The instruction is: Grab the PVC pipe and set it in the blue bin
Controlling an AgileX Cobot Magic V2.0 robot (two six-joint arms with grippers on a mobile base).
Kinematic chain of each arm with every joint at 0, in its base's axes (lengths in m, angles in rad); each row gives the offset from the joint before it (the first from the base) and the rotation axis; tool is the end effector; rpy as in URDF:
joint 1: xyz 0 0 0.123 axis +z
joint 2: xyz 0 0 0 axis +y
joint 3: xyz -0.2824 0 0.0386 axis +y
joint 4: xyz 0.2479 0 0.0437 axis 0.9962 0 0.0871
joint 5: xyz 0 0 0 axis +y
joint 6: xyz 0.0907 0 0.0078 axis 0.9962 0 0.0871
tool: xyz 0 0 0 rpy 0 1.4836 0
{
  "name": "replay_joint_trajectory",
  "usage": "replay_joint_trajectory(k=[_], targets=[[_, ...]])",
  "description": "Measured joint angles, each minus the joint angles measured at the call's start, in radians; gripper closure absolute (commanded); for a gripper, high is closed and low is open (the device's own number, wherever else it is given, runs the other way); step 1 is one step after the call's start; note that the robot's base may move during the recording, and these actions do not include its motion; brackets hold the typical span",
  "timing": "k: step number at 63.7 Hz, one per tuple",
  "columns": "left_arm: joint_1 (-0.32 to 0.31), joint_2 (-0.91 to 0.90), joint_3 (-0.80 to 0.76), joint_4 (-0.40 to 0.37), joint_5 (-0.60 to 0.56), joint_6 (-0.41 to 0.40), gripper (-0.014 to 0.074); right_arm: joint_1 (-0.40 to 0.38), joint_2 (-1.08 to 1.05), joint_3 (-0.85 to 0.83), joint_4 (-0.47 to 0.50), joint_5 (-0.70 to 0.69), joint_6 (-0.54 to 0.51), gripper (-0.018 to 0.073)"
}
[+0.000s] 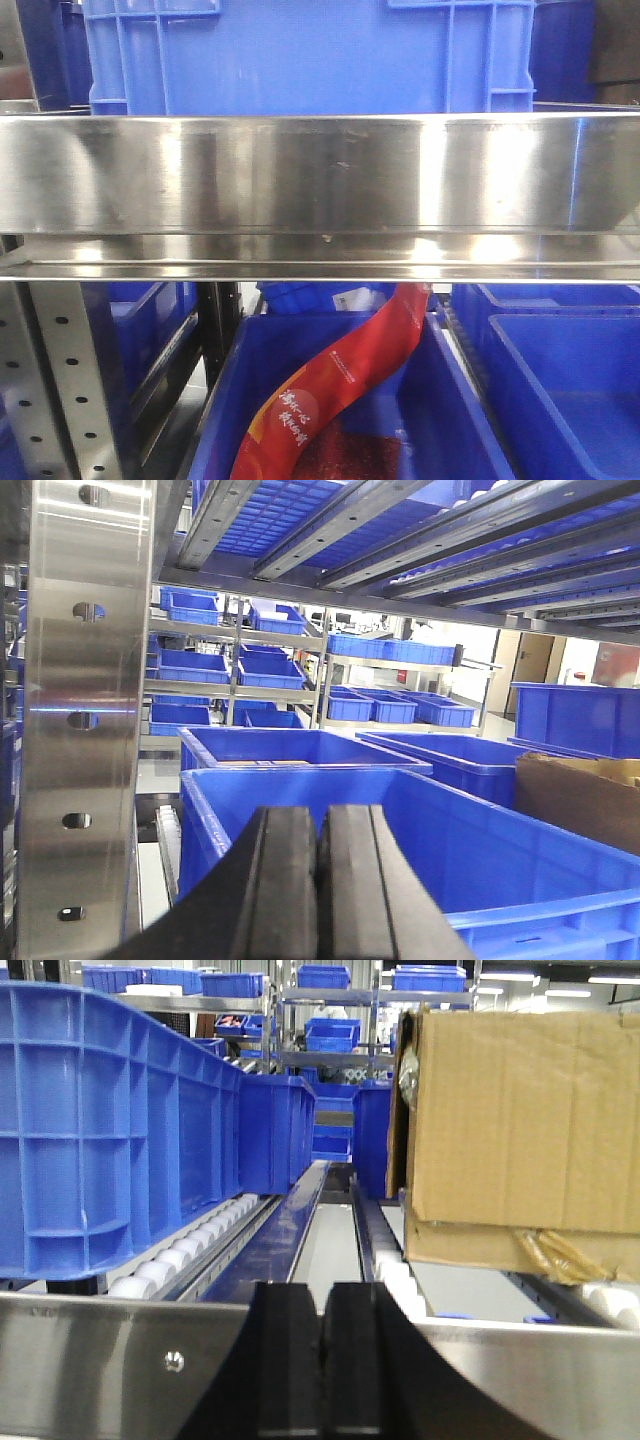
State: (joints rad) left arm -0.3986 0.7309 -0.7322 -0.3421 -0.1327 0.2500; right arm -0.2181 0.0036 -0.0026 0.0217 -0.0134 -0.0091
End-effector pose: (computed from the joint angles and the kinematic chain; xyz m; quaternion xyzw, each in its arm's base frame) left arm 0.1419 -0.0554 0.4034 0.0796 0.6227 -0.1745 0.7586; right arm 0.0549 -0.0122 0.2150 0.0773 0.6666 -0.0761 0.7375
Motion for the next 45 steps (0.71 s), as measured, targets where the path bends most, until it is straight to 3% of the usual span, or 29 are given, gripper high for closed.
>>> replay_joint_trajectory(k=[45], targets=[[0.000, 0.000, 0.000, 0.000, 0.000, 0.000, 0.0707, 0.000, 0.000, 0.001, -0.004, 0.000, 0.009, 0.0727]])
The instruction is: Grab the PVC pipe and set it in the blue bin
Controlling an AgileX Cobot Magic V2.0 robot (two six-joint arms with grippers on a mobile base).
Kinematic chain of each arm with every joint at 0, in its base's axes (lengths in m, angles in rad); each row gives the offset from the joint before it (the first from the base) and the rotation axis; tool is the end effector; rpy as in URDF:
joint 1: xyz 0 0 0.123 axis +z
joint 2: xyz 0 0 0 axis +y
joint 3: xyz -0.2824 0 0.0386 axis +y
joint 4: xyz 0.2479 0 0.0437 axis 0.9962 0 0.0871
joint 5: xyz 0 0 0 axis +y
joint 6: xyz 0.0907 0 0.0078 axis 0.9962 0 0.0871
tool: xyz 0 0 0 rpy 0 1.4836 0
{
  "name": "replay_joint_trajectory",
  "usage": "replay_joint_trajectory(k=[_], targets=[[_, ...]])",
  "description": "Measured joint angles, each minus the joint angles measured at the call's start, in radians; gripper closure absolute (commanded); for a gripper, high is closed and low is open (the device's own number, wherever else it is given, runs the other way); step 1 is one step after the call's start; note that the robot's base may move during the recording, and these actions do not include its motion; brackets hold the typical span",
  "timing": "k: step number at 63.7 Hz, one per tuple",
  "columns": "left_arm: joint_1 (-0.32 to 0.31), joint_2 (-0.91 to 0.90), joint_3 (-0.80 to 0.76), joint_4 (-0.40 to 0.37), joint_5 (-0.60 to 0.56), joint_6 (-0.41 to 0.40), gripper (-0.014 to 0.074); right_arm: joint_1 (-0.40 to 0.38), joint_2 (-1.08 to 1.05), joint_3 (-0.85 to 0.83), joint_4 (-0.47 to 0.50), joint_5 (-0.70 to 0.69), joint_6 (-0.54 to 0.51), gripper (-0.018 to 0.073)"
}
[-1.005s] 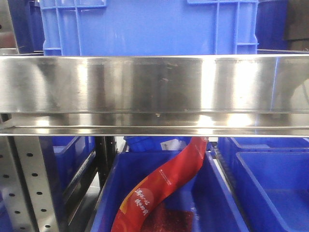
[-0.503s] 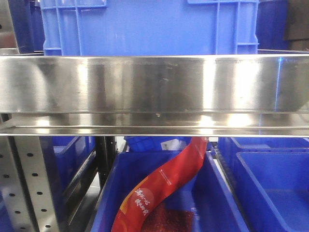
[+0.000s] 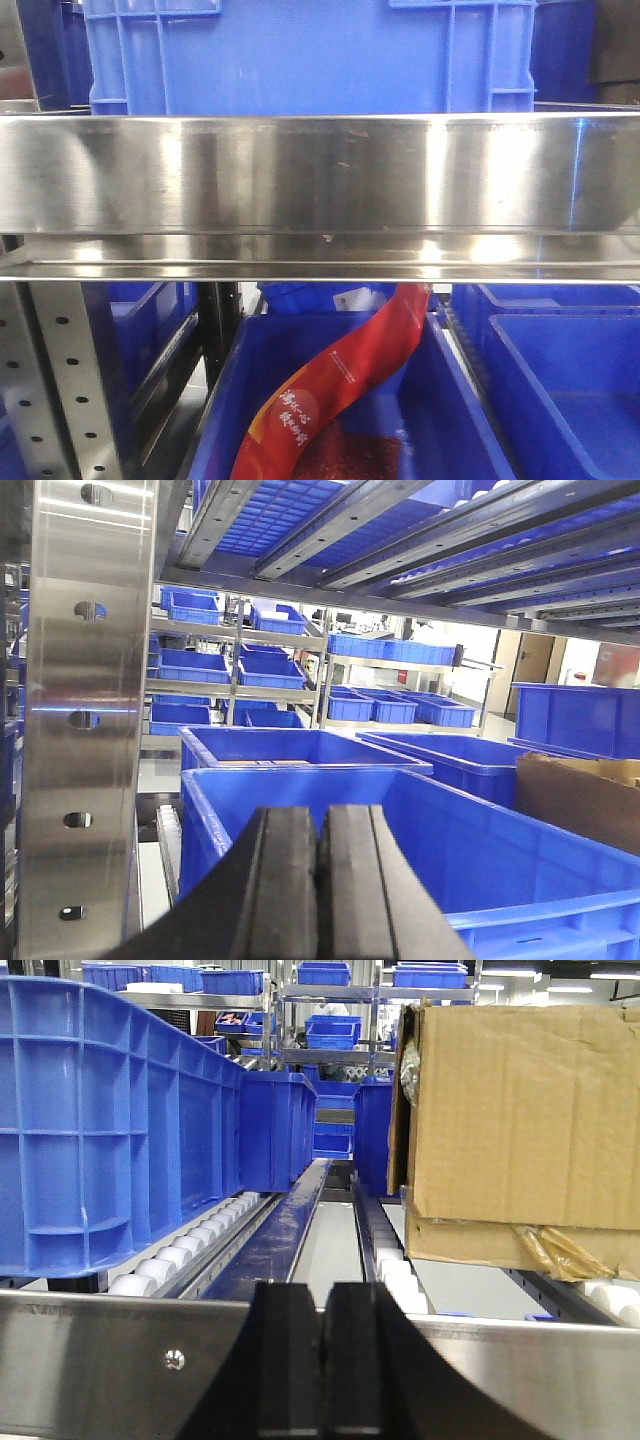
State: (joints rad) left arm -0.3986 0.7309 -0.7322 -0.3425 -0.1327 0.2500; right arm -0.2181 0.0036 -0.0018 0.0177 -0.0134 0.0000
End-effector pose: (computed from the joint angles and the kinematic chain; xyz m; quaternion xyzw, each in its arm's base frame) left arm 0.1419 -0.0554 0.4034 0.0794 0.6228 -0.1746 0.7585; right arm 0.0550 -0.0122 0.2147 0.0791 0.6667 -0.0742 0.7374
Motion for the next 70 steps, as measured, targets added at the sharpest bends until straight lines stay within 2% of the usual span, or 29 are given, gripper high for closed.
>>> replay_joint_trajectory(k=[42, 52, 59, 70], targets=[[0.000, -0.005, 0.012, 0.000, -0.007, 0.002, 0.0707, 0.000, 0.000, 0.000, 0.000, 0.000, 0.000, 0.0727], [0.000, -0.051, 0.119, 0.000, -0.017, 0.006, 0.0707, 0.000, 0.000, 0.000, 0.000, 0.000, 0.000, 0.0727], [0.008, -0.119, 0.261, 0.038, -0.042, 0.001, 0.0707, 0.000, 0.000, 0.000, 0.000, 0.000, 0.000, 0.0727], [0.096, -0.264, 0.434, 0.134, -0.045, -0.082, 0.0707, 0.000, 0.000, 0.000, 0.000, 0.000, 0.000, 0.0727]])
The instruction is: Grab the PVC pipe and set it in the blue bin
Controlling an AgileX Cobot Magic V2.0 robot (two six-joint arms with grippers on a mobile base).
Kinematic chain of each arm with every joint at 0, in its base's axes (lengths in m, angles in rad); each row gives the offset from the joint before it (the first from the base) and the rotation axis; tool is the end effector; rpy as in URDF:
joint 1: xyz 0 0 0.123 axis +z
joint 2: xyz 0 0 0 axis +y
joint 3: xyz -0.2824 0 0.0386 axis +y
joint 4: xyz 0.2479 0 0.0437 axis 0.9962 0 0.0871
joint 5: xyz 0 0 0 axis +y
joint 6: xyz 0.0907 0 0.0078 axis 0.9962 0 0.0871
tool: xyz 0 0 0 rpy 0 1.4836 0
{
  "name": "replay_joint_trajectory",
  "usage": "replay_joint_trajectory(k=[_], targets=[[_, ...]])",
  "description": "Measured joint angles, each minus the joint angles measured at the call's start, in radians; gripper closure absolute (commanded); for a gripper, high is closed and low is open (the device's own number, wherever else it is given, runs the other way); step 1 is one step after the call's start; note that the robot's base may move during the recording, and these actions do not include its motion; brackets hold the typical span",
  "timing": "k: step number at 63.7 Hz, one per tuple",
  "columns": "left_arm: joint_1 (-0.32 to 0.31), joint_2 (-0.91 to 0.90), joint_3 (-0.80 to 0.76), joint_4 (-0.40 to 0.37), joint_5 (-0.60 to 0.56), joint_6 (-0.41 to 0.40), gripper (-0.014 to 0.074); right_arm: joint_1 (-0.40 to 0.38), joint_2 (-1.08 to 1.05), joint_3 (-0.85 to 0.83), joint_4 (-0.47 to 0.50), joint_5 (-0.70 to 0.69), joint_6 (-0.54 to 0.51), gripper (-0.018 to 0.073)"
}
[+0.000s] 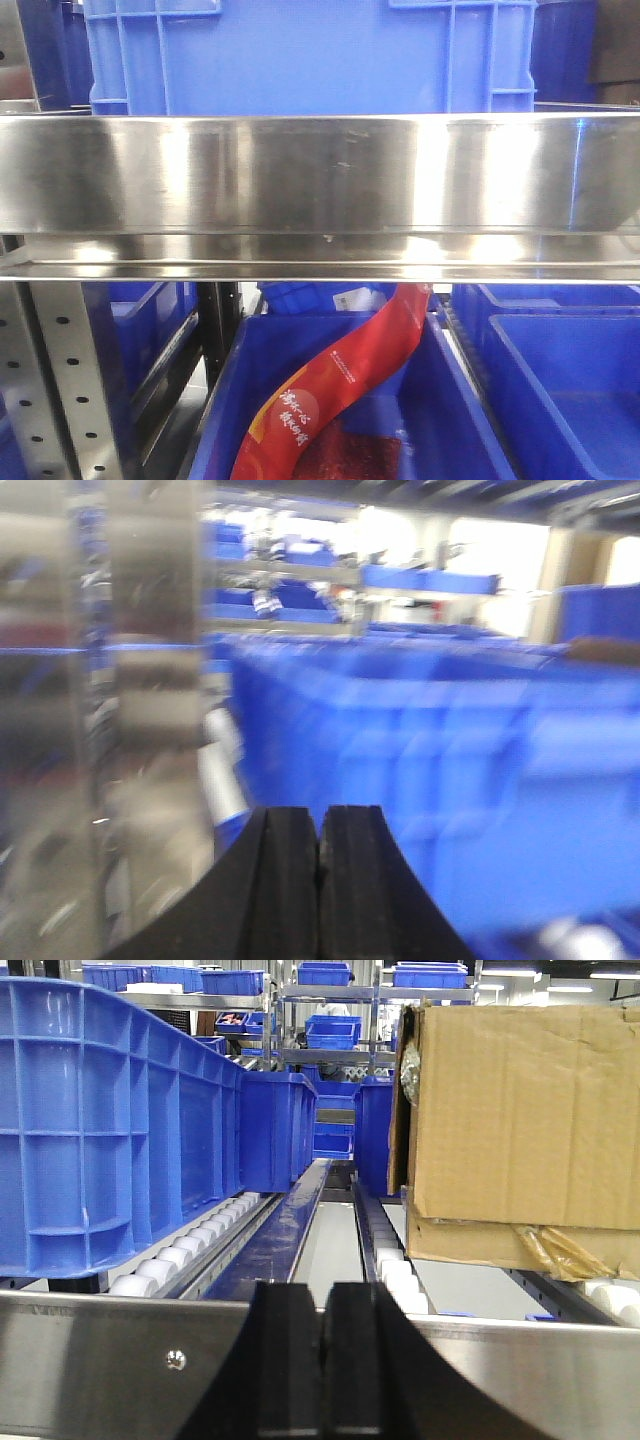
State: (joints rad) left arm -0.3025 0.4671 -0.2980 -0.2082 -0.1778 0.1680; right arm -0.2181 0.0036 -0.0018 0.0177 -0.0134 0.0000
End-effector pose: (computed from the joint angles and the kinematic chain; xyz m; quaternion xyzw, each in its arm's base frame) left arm 0.1037 -0.0289 0.2942 0.0758 0.6695 -0.1127 0.7303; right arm 0.0550 -0.0122 0.2147 0.0791 0.6667 -0.0742 0.7374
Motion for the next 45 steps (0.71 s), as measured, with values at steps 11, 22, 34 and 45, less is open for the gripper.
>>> replay_joint_trajectory(k=[11, 22, 34, 45], targets=[[0.139, -0.152, 0.092, 0.090, 0.082, -0.079, 0.0707, 0.000, 0.000, 0.000, 0.000, 0.000, 0.000, 0.0727], [0.234, -0.306, 0.198, 0.134, 0.135, -0.132, 0.0707, 0.000, 0.000, 0.000, 0.000, 0.000, 0.000, 0.0727], [0.244, -0.454, 0.293, 0.194, 0.191, -0.209, 0.0707, 0.000, 0.000, 0.002, 0.000, 0.000, 0.000, 0.0727], [0.244, -0.461, 0.299, 0.236, 0.220, -0.252, 0.0707, 0.000, 0.000, 0.002, 0.000, -0.004, 0.000, 0.0727]])
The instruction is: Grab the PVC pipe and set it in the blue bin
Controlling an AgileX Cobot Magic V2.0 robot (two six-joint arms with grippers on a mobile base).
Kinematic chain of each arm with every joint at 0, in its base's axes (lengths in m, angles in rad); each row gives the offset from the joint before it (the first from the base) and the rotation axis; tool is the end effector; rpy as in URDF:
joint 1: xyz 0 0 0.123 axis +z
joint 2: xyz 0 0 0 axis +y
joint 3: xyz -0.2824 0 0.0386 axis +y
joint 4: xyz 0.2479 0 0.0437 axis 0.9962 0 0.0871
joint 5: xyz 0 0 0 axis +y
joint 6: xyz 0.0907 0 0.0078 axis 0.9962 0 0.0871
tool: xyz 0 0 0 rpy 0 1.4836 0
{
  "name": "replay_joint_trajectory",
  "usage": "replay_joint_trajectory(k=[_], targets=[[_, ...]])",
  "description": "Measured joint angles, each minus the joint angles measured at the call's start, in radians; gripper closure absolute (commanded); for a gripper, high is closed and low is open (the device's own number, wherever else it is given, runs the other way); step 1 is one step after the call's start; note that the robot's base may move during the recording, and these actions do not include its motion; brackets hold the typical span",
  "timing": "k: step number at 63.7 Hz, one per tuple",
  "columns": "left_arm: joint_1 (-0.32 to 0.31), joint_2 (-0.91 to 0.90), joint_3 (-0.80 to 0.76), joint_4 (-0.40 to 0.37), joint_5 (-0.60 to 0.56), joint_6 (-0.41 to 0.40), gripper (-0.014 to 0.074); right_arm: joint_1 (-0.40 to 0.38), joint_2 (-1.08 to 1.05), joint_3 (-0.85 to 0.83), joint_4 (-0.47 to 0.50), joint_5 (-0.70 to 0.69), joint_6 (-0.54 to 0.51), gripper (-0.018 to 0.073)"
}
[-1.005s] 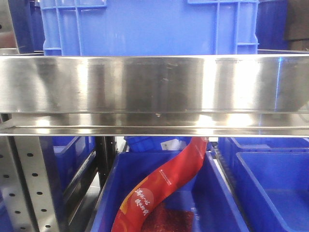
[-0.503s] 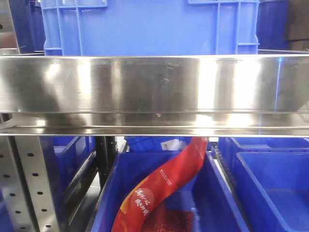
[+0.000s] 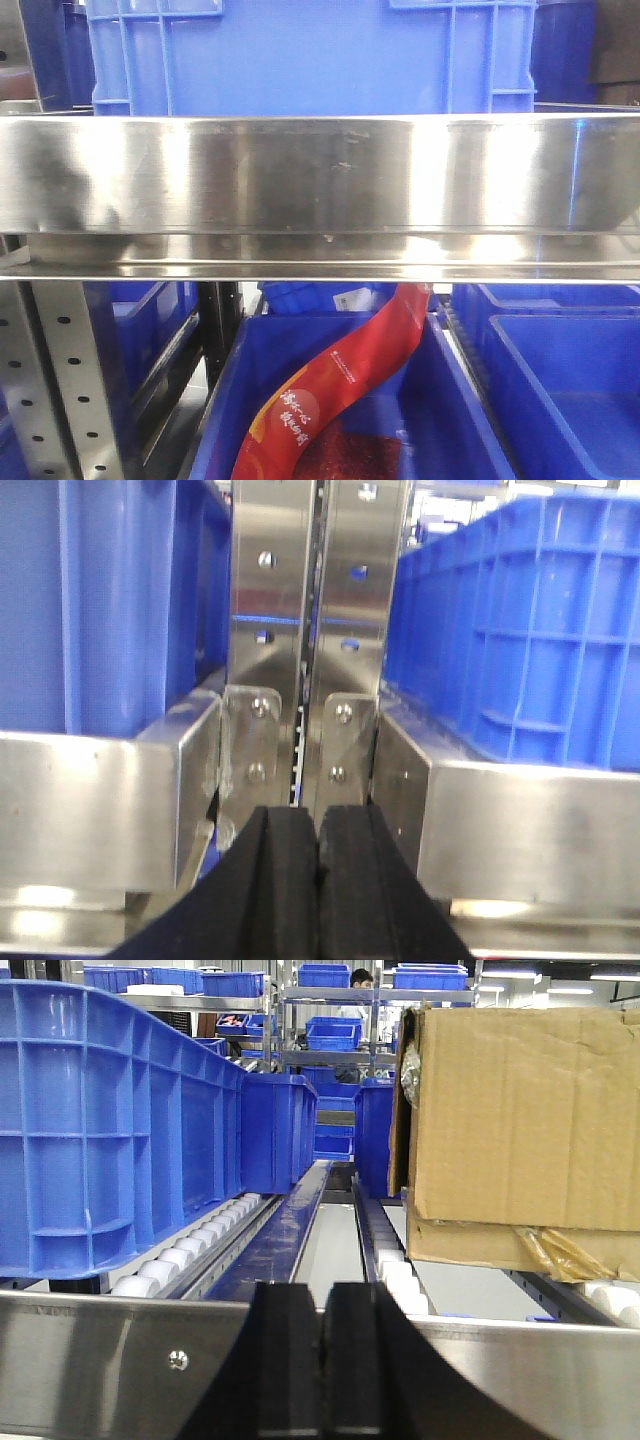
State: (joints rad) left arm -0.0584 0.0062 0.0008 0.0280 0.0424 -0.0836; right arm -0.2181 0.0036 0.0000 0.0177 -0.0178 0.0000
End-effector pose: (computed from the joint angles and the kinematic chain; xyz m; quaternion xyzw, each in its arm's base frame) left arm 0.0569 -0.0032 0.2086 0.0005 0.6936 -0.0406 0.7192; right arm 0.0550 -0.0122 0.2145 0.0790 0.6657 -0.0743 0.7383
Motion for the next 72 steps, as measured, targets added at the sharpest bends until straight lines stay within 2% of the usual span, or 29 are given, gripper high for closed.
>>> replay_joint_trajectory(k=[72], targets=[[0.000, -0.001, 0.001, 0.004, 0.004, -0.007, 0.0707, 0.000, 0.000, 0.000, 0.000, -0.002, 0.000, 0.0727]])
